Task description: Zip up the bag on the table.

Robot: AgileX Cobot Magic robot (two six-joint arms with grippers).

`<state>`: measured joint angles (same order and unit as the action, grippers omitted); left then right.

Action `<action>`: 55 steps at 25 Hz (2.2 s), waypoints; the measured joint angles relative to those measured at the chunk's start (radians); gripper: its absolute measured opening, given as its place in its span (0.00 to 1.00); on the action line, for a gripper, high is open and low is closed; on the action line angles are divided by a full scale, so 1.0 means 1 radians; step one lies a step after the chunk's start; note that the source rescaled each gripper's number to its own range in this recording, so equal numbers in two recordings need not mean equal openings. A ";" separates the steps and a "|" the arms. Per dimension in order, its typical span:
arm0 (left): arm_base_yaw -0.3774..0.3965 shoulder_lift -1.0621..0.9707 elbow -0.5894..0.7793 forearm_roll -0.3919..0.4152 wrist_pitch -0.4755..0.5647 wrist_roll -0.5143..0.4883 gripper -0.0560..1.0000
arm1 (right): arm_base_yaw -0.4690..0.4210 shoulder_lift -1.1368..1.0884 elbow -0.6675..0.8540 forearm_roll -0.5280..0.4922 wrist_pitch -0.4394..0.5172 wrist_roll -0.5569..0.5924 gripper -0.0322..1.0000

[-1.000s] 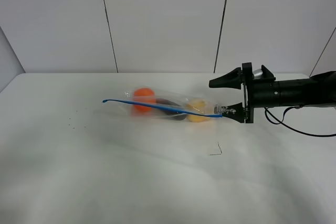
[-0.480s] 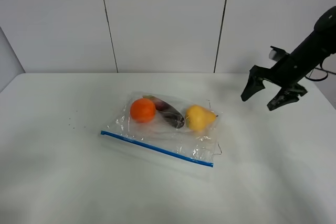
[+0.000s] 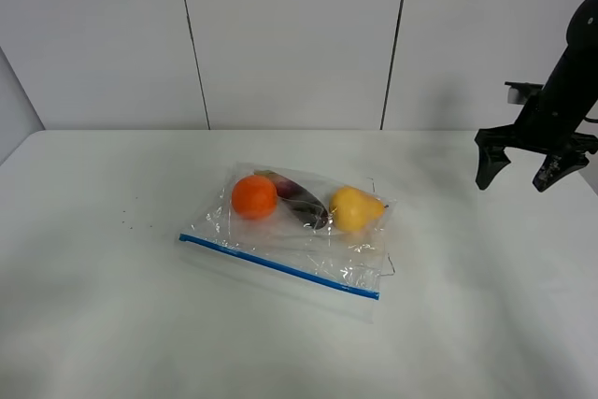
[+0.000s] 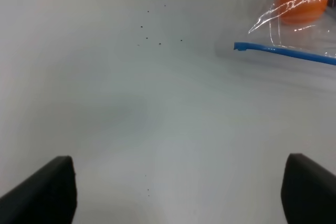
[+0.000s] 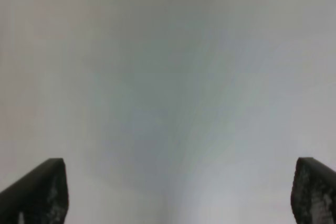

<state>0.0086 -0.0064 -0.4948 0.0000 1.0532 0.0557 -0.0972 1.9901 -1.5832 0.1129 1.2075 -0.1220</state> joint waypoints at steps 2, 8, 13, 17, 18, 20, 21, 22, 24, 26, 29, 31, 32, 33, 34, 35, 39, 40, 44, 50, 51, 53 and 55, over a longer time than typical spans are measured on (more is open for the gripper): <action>0.000 0.000 0.000 0.000 0.000 0.000 1.00 | 0.000 -0.029 0.033 -0.001 0.000 0.000 0.94; 0.000 0.000 0.000 0.000 0.000 0.000 1.00 | 0.000 -0.189 0.222 -0.008 0.002 -0.005 0.94; 0.000 0.000 0.000 0.000 0.000 0.000 1.00 | 0.000 -0.389 0.447 -0.008 0.002 -0.001 0.94; 0.000 0.000 0.000 0.000 0.000 0.000 1.00 | 0.000 -0.573 0.654 -0.008 0.002 0.001 0.94; 0.000 0.000 0.000 0.000 0.000 0.000 1.00 | 0.000 -0.624 0.706 -0.008 0.002 0.001 0.94; 0.000 0.000 0.000 0.000 0.000 0.000 1.00 | 0.000 -0.720 0.797 -0.008 -0.009 0.002 0.94; 0.000 0.000 0.000 0.000 0.000 0.000 1.00 | 0.000 -0.773 0.841 -0.009 -0.028 0.002 0.94; 0.000 0.000 0.000 0.000 0.000 0.000 1.00 | 0.000 -0.826 0.882 -0.012 -0.051 0.002 0.94; 0.000 0.000 0.000 0.000 0.000 0.000 1.00 | 0.000 -0.929 0.944 -0.018 -0.094 0.005 0.94; 0.000 0.000 0.000 0.000 0.000 0.000 1.00 | 0.000 -1.037 0.993 -0.023 -0.125 0.009 0.94; 0.000 0.000 0.000 0.000 0.000 0.000 1.00 | 0.000 -1.213 1.048 -0.031 -0.165 0.012 0.94; 0.000 0.000 0.000 0.000 0.000 0.000 1.00 | 0.000 -1.315 1.078 -0.046 -0.177 0.024 0.94; 0.000 0.000 0.000 0.000 0.000 0.000 1.00 | 0.000 -1.400 1.088 -0.059 -0.178 0.046 0.94; 0.000 0.000 0.000 0.000 0.000 0.000 1.00 | 0.000 -1.441 1.089 -0.067 -0.178 0.056 0.94; 0.000 0.000 0.000 0.000 0.000 0.000 1.00 | 0.000 -1.477 1.089 -0.073 -0.181 0.061 0.94; 0.000 0.000 0.000 0.000 0.000 0.000 1.00 | 0.000 -1.509 1.089 -0.077 -0.181 0.064 0.94; 0.000 0.000 0.000 0.000 0.000 0.000 1.00 | 0.000 -1.583 1.089 -0.079 -0.181 0.065 0.94; 0.000 0.000 0.000 0.000 0.000 0.000 1.00 | 0.000 -1.593 1.089 -0.079 -0.181 0.065 0.94; 0.000 0.000 0.000 0.000 0.000 0.000 1.00 | 0.040 -1.621 1.091 -0.079 -0.181 0.068 0.94; 0.000 0.000 0.000 0.000 0.000 0.000 1.00 | 0.105 -1.710 1.092 -0.079 -0.181 0.068 0.94; 0.000 0.000 0.000 0.000 0.000 0.000 1.00 | 0.105 -1.733 1.092 -0.079 -0.181 0.068 0.94; 0.000 0.000 0.000 0.000 0.000 0.000 1.00 | 0.105 -1.785 1.092 -0.079 -0.181 0.068 0.94; 0.000 0.000 0.000 0.000 0.000 0.000 1.00 | 0.105 -1.847 1.092 -0.079 -0.180 0.069 0.94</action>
<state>0.0086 -0.0064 -0.4948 0.0000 1.0532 0.0557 0.0075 0.1434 -0.4912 0.0341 1.0276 -0.0529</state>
